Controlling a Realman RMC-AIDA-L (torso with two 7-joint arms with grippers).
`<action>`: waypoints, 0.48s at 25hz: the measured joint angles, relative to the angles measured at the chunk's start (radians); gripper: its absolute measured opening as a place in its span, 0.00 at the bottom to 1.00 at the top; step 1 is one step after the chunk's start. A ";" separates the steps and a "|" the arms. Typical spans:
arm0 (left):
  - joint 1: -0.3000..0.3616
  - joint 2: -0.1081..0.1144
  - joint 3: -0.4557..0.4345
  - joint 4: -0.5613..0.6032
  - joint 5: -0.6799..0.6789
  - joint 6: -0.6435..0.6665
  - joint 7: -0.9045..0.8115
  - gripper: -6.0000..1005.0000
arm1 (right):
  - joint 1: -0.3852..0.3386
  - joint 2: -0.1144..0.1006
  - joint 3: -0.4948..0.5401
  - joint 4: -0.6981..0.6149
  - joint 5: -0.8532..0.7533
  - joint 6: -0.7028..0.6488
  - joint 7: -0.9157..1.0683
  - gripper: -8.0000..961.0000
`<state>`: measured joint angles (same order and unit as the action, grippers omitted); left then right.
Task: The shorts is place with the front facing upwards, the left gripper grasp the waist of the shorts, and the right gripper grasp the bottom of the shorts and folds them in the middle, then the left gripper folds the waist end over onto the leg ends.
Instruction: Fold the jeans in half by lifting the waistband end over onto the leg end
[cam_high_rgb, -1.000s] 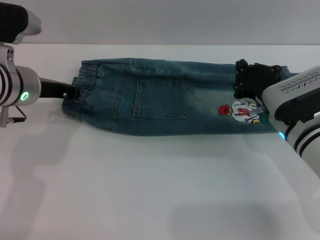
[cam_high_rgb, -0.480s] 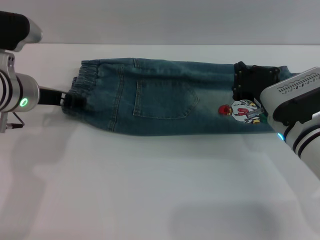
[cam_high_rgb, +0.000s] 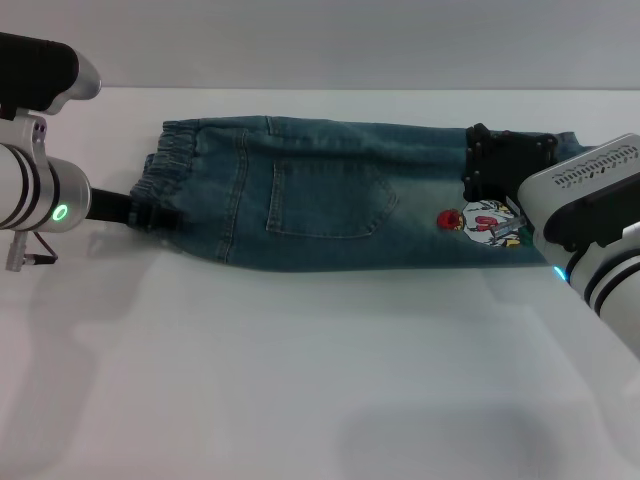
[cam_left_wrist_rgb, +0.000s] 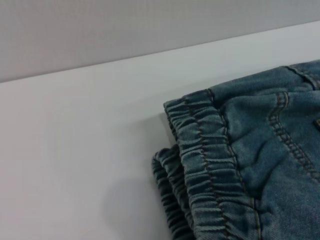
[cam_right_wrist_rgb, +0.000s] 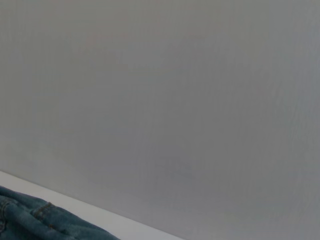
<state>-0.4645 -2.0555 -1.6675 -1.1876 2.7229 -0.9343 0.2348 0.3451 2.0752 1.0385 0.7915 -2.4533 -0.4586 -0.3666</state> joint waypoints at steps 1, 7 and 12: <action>0.000 0.000 0.000 0.000 0.000 0.000 0.000 0.85 | 0.000 0.000 0.000 0.000 0.000 0.000 0.000 0.01; -0.001 0.000 0.000 0.000 0.000 0.003 0.000 0.85 | 0.000 -0.001 0.000 -0.001 -0.001 0.000 0.000 0.01; -0.002 0.000 0.000 0.000 0.000 0.005 0.000 0.84 | 0.002 -0.001 0.000 -0.001 -0.003 0.000 0.000 0.01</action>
<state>-0.4670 -2.0555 -1.6672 -1.1872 2.7229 -0.9295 0.2348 0.3468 2.0739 1.0384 0.7904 -2.4559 -0.4582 -0.3666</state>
